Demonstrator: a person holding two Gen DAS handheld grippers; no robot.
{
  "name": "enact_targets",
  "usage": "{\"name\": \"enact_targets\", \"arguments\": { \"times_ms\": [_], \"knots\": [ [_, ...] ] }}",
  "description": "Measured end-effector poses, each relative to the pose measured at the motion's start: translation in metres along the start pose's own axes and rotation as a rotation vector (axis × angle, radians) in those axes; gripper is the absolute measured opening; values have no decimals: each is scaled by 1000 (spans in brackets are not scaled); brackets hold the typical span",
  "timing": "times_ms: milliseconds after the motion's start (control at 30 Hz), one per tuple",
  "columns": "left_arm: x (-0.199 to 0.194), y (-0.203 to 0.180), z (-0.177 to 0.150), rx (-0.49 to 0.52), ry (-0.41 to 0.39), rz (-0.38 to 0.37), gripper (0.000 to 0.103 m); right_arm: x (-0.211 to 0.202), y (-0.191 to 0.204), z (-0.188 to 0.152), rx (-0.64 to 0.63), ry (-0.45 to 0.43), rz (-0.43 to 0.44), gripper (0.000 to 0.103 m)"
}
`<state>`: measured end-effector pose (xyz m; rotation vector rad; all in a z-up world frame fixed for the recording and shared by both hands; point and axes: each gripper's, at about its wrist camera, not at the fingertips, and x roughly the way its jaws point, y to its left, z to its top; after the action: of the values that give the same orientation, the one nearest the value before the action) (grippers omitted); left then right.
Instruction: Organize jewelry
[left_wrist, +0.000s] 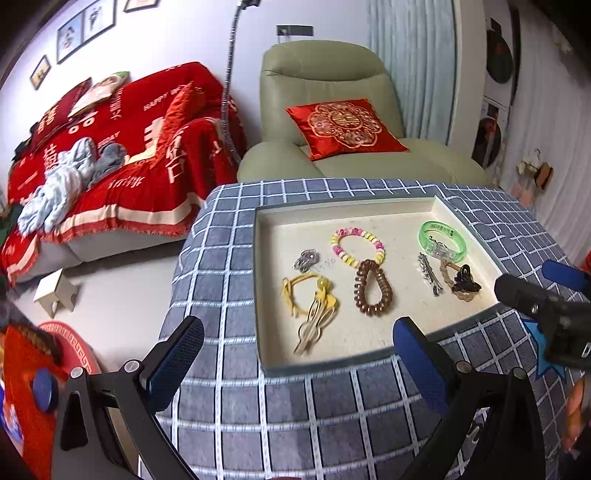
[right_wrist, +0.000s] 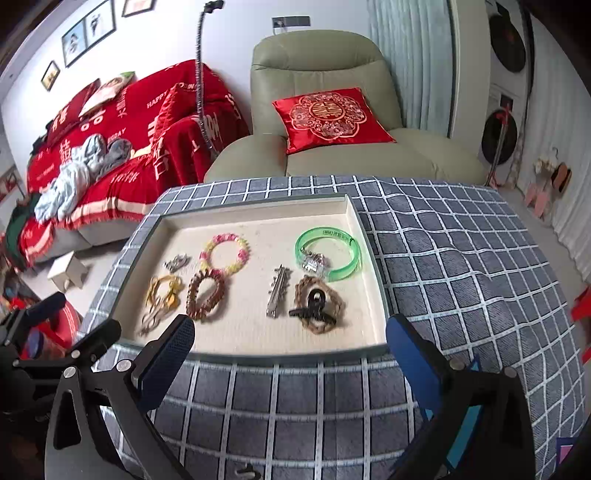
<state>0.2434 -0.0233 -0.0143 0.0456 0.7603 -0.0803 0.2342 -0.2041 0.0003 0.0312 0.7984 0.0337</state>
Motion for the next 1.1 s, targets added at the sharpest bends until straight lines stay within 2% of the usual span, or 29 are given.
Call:
{"name": "enact_targets", "arguments": {
  "times_ms": [467, 1100],
  "knots": [
    [-30, -4, -23, -46, -34, 42, 103, -27, 6, -26, -51, -60, -58, 103],
    [-41, -6, -25, -52, -57, 59, 103, -40, 3, -29, -26, -72, -53, 103]
  ]
}}
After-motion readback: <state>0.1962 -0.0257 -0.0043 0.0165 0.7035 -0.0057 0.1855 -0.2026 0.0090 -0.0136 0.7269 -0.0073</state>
